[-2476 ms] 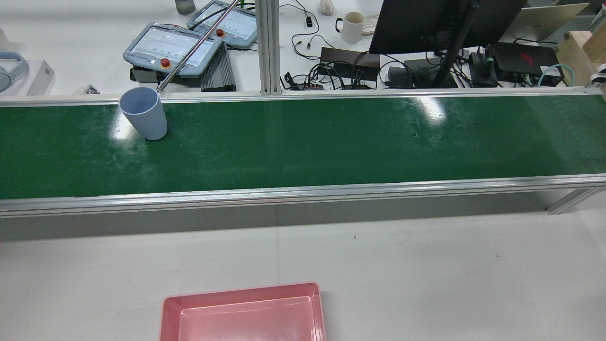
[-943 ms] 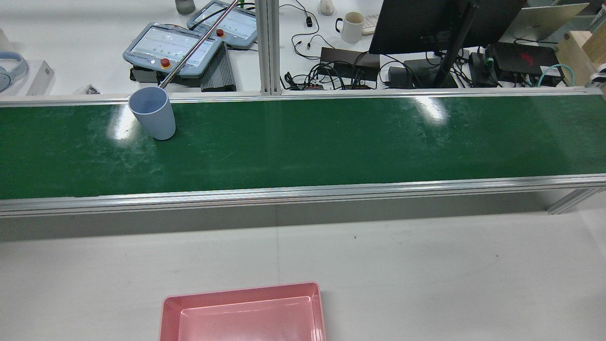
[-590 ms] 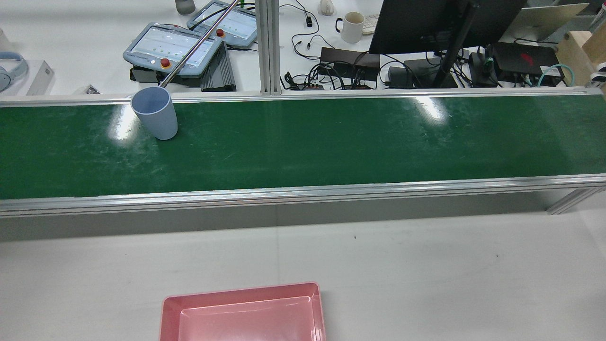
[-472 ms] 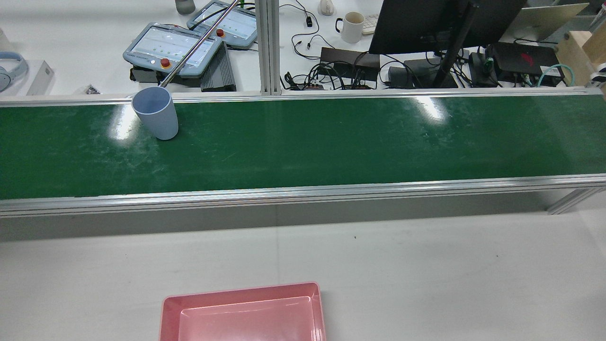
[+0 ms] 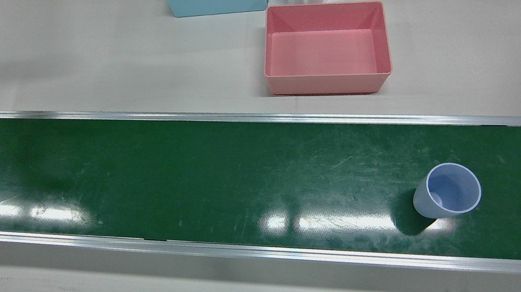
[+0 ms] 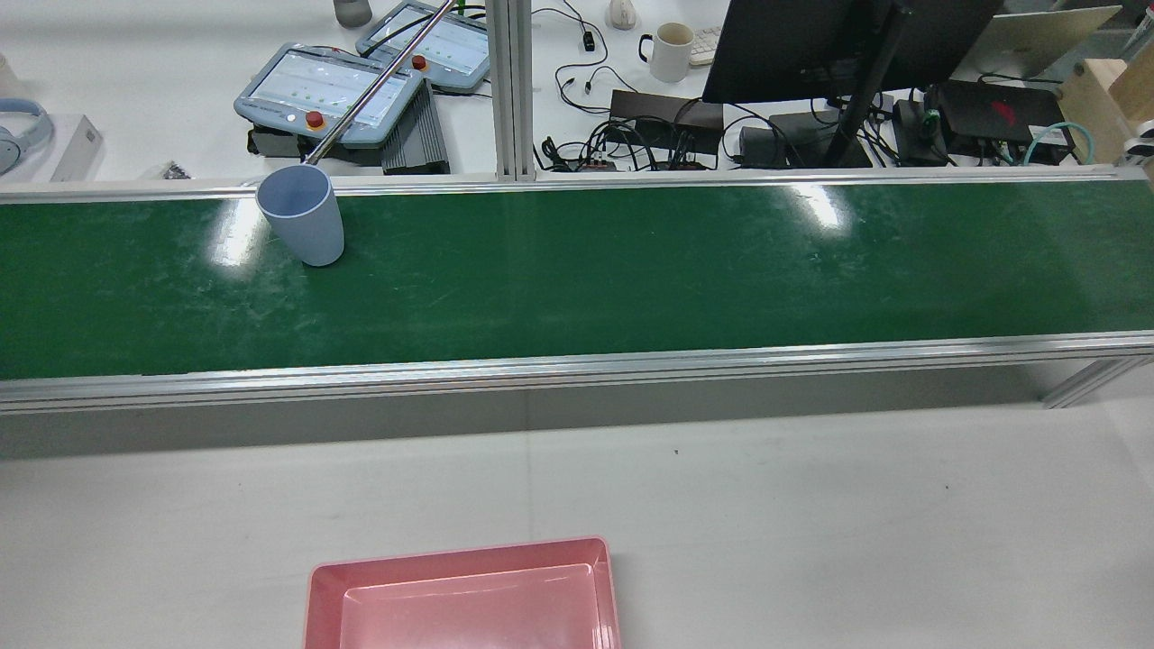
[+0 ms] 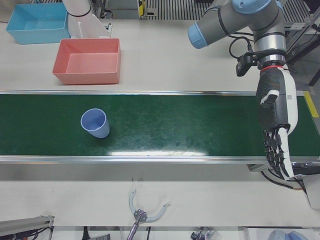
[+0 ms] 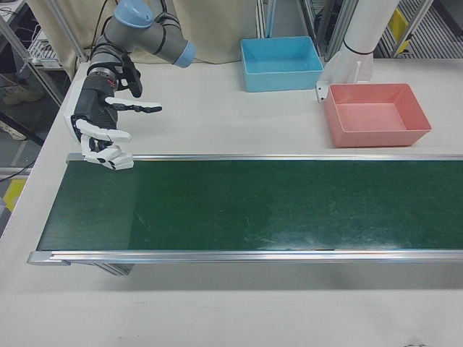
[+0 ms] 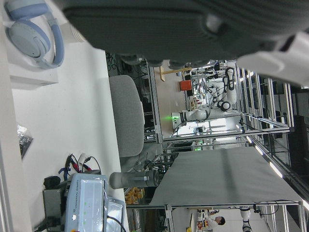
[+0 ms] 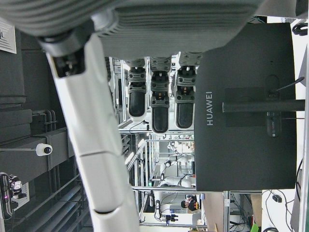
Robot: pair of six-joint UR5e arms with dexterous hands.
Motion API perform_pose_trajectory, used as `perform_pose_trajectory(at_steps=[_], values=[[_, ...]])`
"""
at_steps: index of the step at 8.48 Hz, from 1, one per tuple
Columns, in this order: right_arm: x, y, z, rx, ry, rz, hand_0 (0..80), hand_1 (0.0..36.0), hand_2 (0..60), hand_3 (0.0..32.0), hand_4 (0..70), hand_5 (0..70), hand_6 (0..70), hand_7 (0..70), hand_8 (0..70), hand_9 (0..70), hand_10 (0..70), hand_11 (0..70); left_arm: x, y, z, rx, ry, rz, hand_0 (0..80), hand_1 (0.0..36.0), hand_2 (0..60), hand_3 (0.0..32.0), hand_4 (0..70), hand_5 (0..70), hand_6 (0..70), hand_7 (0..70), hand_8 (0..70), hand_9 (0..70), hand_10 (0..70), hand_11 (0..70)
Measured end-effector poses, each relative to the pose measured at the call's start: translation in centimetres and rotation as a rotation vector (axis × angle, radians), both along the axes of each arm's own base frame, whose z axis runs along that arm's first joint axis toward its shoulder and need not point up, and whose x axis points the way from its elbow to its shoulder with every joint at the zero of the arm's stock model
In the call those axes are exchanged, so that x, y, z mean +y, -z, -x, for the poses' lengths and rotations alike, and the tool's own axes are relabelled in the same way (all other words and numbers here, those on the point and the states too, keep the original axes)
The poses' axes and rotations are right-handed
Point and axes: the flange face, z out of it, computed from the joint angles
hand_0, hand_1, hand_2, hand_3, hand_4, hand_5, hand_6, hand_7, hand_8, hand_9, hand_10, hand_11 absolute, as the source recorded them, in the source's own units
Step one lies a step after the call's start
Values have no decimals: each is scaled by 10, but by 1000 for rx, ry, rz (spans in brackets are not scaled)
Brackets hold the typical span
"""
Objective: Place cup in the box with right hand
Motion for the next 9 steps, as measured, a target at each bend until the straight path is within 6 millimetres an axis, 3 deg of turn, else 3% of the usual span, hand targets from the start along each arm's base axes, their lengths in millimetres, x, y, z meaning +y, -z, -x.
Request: perform_pose_trajectory(at_steps=[9], values=[[1,-1,-1,0,-1,1,800,236,0,0,264,135,158,565,302,386,242,372,0,0,1,0,1,0,0,0,0,0,0,0,0,0,0,0,0,0]])
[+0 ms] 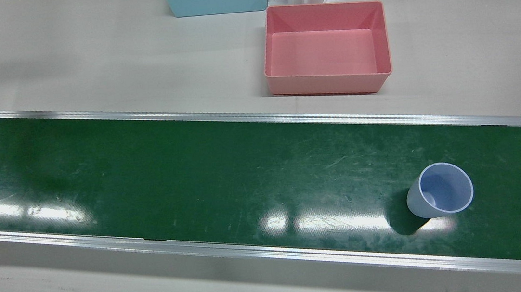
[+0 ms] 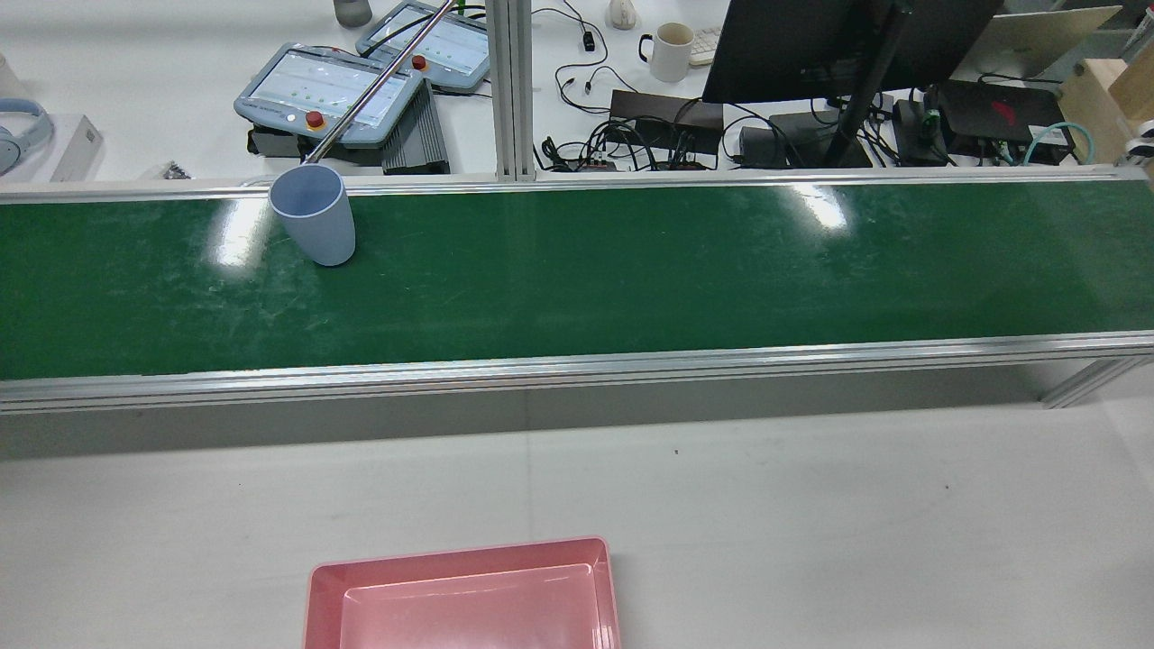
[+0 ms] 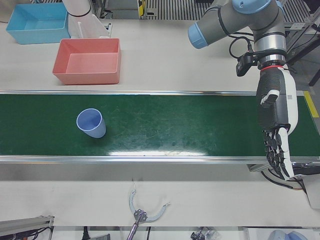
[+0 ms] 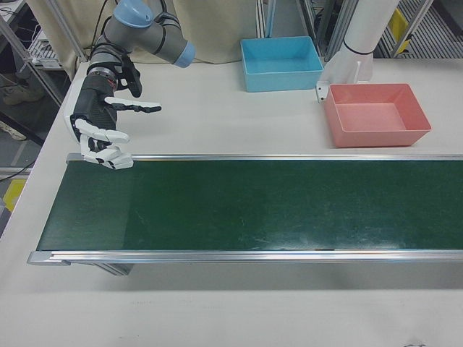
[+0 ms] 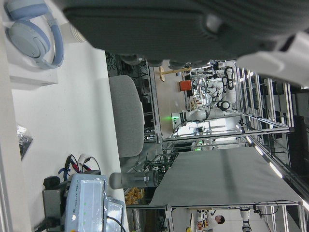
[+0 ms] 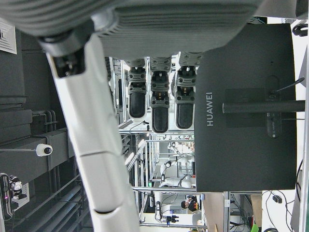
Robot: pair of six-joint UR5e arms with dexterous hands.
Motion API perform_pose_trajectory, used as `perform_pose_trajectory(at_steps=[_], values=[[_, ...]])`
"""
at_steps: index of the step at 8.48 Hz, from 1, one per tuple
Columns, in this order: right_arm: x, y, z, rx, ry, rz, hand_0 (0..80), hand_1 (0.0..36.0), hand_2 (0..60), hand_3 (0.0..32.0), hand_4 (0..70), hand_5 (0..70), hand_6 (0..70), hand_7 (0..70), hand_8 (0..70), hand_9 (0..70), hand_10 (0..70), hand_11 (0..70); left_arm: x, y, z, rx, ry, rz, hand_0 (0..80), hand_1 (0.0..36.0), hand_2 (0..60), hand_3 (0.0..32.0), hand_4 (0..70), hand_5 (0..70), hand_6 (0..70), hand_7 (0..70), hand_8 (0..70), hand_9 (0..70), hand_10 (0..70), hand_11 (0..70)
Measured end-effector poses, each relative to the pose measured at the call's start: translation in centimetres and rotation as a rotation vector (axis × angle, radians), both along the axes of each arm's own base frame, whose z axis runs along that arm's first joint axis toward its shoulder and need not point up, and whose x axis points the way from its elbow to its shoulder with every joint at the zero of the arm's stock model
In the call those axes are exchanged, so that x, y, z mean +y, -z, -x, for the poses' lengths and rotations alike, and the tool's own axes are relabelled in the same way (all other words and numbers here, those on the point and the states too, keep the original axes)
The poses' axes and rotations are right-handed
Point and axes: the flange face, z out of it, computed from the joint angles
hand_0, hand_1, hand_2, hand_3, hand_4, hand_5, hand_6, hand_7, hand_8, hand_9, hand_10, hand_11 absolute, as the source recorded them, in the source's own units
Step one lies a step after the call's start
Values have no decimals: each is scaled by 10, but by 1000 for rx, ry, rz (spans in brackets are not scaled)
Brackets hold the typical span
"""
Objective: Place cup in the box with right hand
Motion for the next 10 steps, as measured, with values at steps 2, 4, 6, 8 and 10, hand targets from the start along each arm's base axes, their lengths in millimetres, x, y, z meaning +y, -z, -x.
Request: perform_pose_trajectory(at_steps=[2,4,6,8,10], values=[[0,0,0,0,0,-1,800,238,0,0,269,135,160,573,304,390,244,374,0,0,0,0,0,0,0,0,0,0,0,0,0,0,0,0,0,0],[0,0,0,0,0,-1,800,239,0,0,262,136,158,565,303,388,244,374,0,0,0,0,-1,-1,0,0,0,0,0,0,0,0,0,0,0,0],[0,0,0,0,1,0,800,240,0,0,265,137,160,572,305,391,245,376,0,0,0,0,-1,-1,0,0,0,0,0,0,0,0,0,0,0,0],[0,-1,1,0,1,0,800,241,0,0,273,137,162,580,306,393,246,377,0,0,0,0,0,0,0,0,0,0,0,0,0,0,0,0,0,0],[0,-1,1,0,1,1,800,241,0,0,271,137,161,579,305,392,246,378,0,0,-1,0,-1,0,0,0,0,0,0,0,0,0,0,0,0,0]])
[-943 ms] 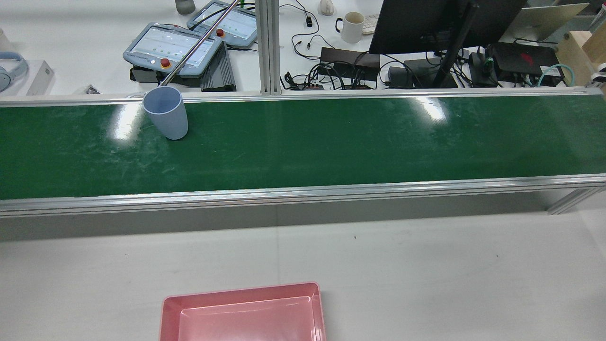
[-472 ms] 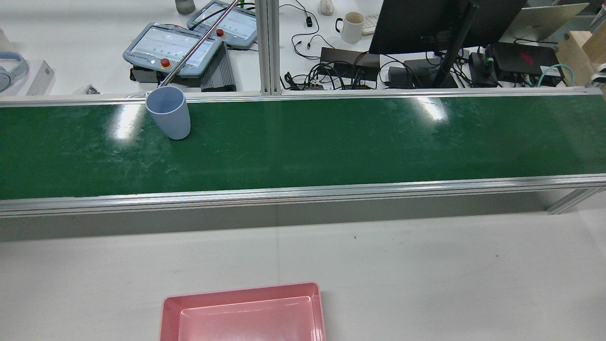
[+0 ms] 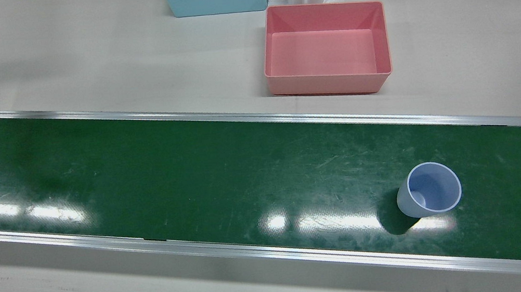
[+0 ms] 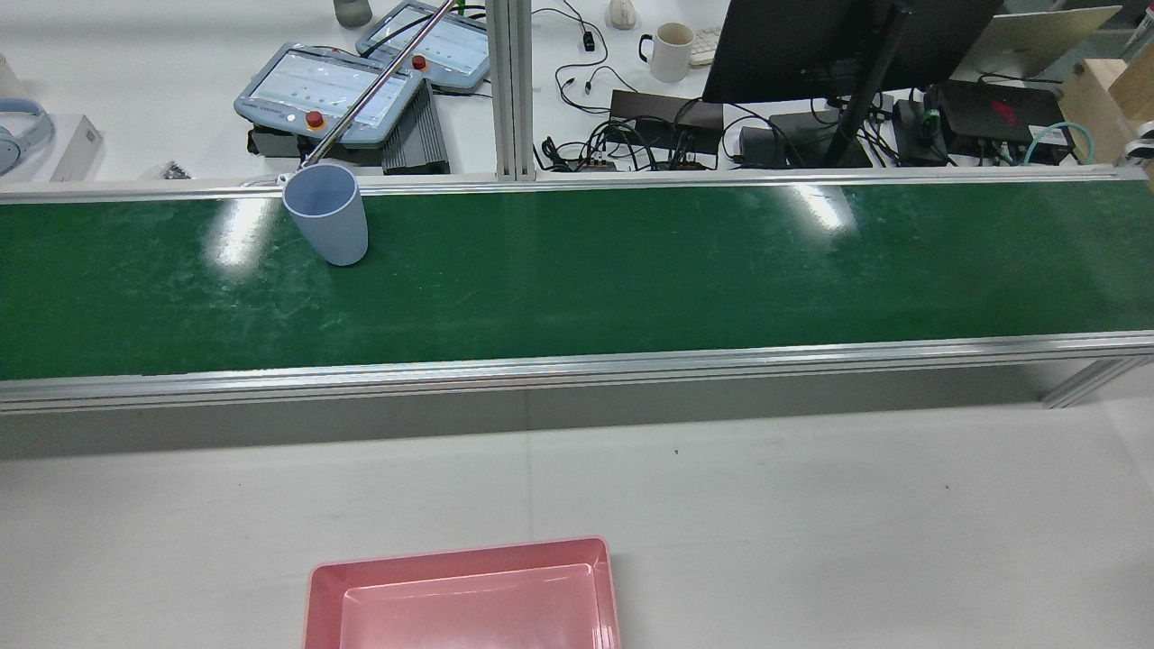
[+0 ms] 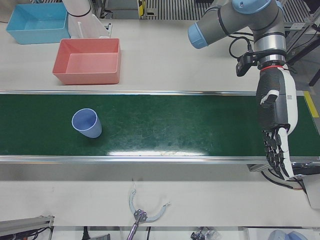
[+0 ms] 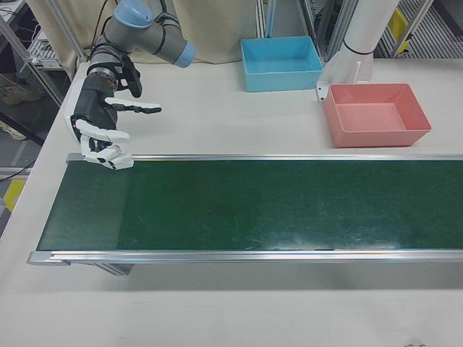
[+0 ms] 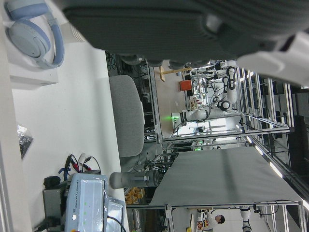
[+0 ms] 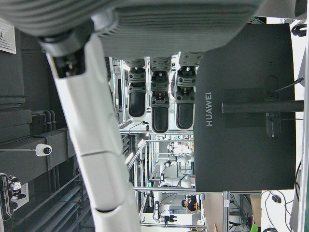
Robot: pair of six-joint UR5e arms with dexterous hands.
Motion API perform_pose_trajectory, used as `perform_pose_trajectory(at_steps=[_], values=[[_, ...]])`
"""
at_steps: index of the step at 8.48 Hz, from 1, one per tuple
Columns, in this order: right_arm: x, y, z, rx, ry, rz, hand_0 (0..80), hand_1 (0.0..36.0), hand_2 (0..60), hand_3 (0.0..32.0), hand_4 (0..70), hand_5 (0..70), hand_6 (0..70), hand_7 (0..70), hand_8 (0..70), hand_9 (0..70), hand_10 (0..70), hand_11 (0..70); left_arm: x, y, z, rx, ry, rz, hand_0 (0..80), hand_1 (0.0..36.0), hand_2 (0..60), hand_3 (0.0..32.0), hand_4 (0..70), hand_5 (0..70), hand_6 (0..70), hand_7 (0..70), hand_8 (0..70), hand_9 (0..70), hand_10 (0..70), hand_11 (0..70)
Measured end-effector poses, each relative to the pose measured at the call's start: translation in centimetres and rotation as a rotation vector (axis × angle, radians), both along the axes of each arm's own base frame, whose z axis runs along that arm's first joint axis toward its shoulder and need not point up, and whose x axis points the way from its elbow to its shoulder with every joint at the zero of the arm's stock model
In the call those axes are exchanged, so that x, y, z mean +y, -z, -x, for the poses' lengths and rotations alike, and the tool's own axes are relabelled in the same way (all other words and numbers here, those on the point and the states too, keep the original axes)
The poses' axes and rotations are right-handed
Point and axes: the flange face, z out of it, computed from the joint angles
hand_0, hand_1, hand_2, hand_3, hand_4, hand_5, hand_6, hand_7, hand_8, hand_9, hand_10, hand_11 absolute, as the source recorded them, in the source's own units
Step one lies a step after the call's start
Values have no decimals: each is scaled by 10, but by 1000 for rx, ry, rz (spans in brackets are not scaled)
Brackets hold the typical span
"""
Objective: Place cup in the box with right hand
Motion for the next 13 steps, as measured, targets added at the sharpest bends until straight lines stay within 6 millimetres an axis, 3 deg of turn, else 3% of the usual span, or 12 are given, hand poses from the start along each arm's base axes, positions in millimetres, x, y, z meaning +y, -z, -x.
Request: perform_pose_trajectory(at_steps=[13], values=[[0,0,0,0,0,1,800,241,0,0,283,137,164,591,309,397,246,378,0,0,1,0,1,0,0,0,0,0,0,0,0,0,0,0,0,0]])
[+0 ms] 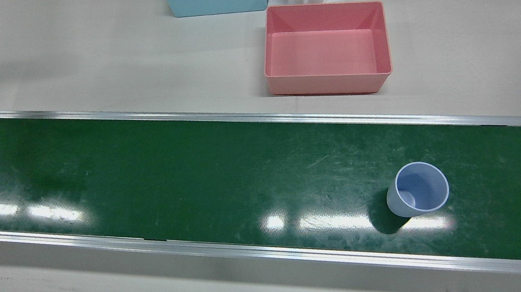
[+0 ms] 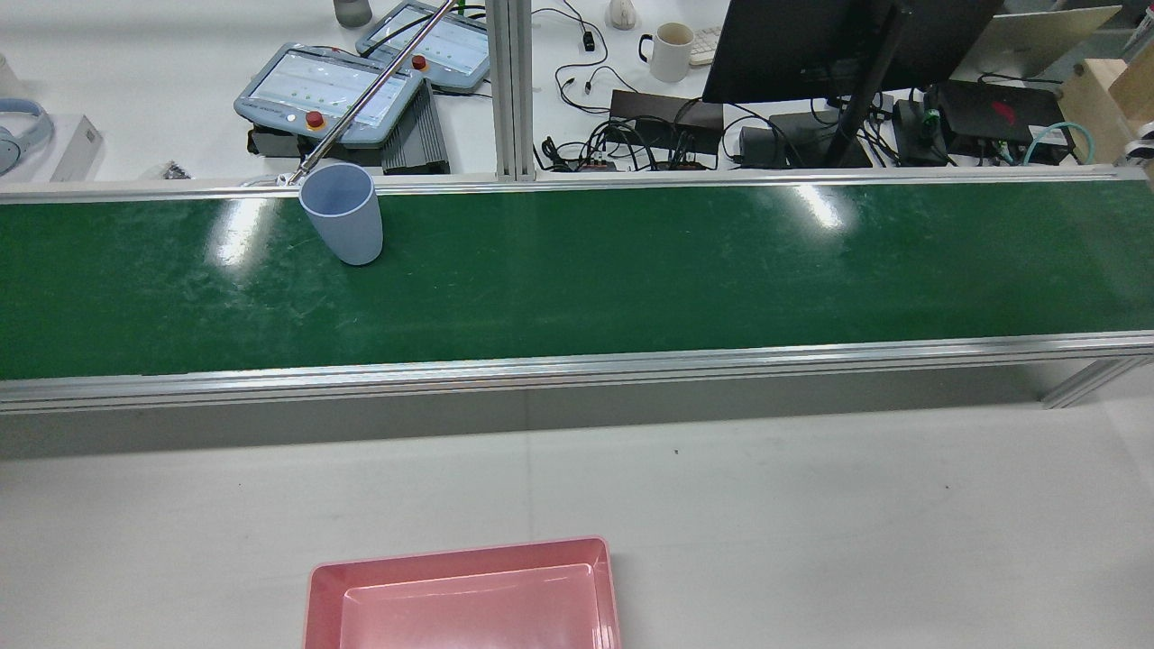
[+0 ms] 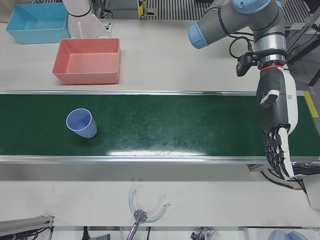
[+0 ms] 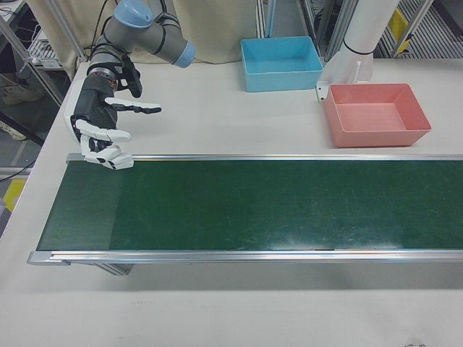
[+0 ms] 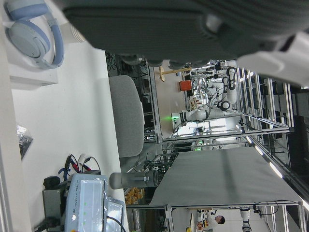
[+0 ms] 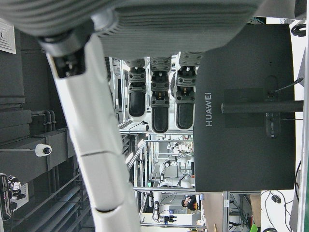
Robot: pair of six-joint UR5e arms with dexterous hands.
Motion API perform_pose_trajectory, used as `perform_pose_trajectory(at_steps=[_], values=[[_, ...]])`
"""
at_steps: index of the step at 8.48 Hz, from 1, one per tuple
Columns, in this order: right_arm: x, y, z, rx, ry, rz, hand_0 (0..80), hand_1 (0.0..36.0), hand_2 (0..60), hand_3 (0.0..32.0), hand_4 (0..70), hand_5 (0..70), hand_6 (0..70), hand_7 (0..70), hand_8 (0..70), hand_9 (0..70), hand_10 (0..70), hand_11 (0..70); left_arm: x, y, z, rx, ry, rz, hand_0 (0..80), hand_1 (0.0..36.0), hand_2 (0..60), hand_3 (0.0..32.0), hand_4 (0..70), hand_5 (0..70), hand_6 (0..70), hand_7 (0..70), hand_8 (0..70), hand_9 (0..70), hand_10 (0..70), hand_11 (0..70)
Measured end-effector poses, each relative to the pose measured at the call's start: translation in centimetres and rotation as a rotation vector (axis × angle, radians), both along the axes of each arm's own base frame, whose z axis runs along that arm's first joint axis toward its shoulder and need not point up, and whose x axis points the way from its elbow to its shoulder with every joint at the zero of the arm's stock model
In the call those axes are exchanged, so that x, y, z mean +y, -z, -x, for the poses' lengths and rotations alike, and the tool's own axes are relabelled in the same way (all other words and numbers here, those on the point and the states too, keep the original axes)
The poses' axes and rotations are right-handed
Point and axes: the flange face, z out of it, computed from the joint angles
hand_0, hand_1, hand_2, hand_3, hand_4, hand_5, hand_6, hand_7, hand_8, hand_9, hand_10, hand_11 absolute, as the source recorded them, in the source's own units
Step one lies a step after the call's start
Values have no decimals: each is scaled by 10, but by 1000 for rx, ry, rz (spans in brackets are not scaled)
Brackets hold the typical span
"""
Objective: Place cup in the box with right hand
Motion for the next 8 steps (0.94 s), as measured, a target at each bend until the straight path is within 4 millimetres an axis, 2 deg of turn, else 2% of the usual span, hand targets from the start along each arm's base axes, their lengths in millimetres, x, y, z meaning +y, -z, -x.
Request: perform_pose_trajectory(at_steps=[8], values=[[0,0,0,0,0,0,800,241,0,0,273,137,161,580,306,391,241,370,0,0,0,0,0,0,0,0,0,0,0,0,0,0,0,0,0,0]])
